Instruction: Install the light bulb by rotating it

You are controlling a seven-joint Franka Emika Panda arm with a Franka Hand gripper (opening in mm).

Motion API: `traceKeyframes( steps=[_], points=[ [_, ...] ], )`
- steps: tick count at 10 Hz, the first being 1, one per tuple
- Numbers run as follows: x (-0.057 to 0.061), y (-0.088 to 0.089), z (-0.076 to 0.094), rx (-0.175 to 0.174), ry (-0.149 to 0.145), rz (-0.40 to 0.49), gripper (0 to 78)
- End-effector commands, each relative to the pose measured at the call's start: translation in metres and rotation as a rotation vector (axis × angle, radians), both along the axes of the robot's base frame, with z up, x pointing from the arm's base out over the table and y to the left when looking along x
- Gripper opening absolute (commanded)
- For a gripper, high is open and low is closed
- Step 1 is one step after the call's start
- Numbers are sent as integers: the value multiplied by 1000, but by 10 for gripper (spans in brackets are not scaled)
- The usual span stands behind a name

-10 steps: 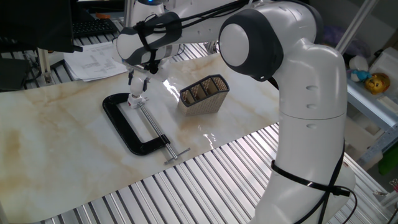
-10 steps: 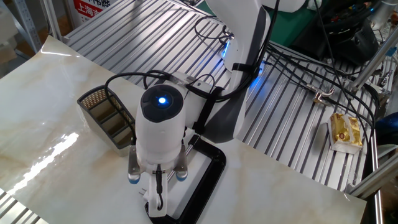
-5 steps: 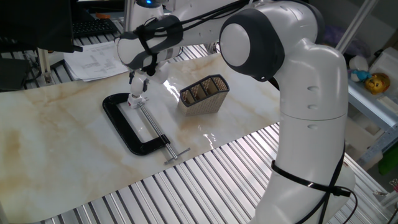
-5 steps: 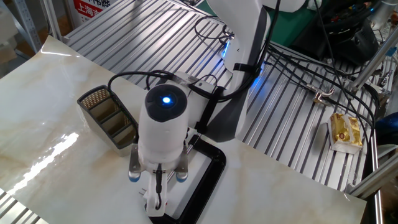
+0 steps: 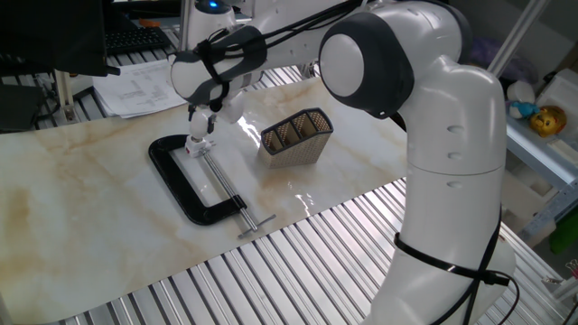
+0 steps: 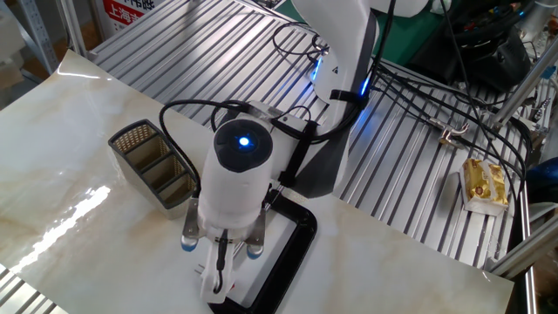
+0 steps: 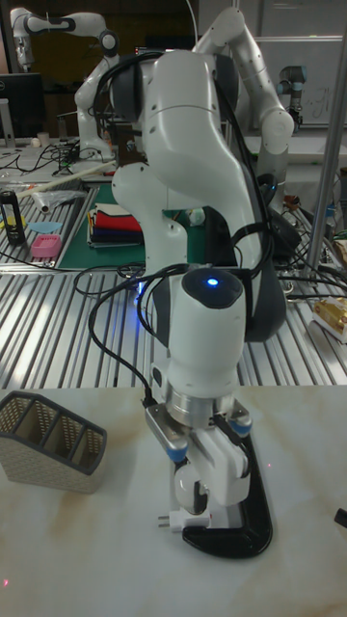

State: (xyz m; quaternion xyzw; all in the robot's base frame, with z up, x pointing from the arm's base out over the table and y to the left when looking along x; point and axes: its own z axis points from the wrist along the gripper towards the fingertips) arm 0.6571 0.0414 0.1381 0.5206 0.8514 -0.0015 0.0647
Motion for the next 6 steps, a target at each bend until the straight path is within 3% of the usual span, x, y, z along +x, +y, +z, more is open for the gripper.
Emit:
traceKeyframes(
  steps=[1, 4, 6],
  points=[
    [-5, 5, -11, -62, -37, -168, 11],
    [-5, 5, -11, -80, -46, -215, 11],
    [-5, 5, -11, -75, -41, -214, 11]
  ],
)
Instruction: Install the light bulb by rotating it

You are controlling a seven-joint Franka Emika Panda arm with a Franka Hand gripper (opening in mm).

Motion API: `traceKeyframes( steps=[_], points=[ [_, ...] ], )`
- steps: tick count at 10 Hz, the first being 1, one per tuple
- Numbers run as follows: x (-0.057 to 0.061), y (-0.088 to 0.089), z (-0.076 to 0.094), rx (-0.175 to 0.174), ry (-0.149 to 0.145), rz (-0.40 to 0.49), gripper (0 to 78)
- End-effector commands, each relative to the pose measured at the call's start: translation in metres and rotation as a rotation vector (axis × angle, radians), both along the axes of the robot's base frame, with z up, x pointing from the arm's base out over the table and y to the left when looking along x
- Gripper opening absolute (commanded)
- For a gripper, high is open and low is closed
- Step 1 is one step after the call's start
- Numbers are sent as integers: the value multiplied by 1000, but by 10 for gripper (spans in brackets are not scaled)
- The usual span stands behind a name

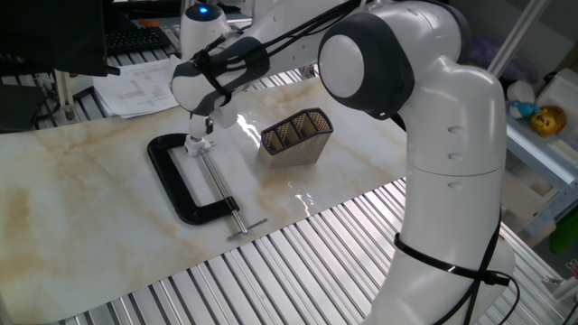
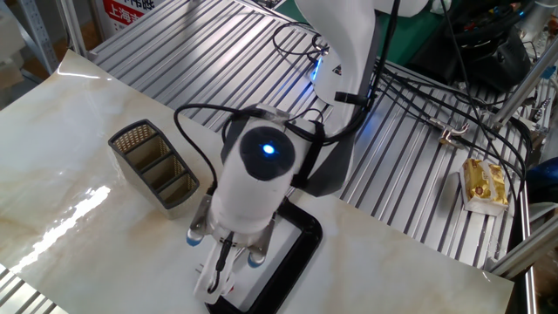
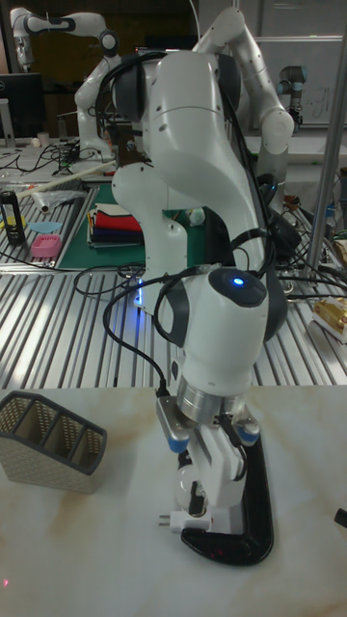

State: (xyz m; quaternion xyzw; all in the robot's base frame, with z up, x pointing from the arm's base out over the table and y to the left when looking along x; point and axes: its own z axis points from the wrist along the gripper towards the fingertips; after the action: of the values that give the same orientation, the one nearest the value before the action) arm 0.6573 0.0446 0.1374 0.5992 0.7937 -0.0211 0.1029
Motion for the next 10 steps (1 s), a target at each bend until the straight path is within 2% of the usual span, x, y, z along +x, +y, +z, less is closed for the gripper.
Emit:
traceKeyframes(
  steps=[1, 6, 10],
  points=[
    [-5, 2, -10, -12, 15, -8, 11],
    [-5, 2, -10, -11, 24, 29, 11],
    [-1, 5, -7, 8, 35, 43, 11]
  ],
)
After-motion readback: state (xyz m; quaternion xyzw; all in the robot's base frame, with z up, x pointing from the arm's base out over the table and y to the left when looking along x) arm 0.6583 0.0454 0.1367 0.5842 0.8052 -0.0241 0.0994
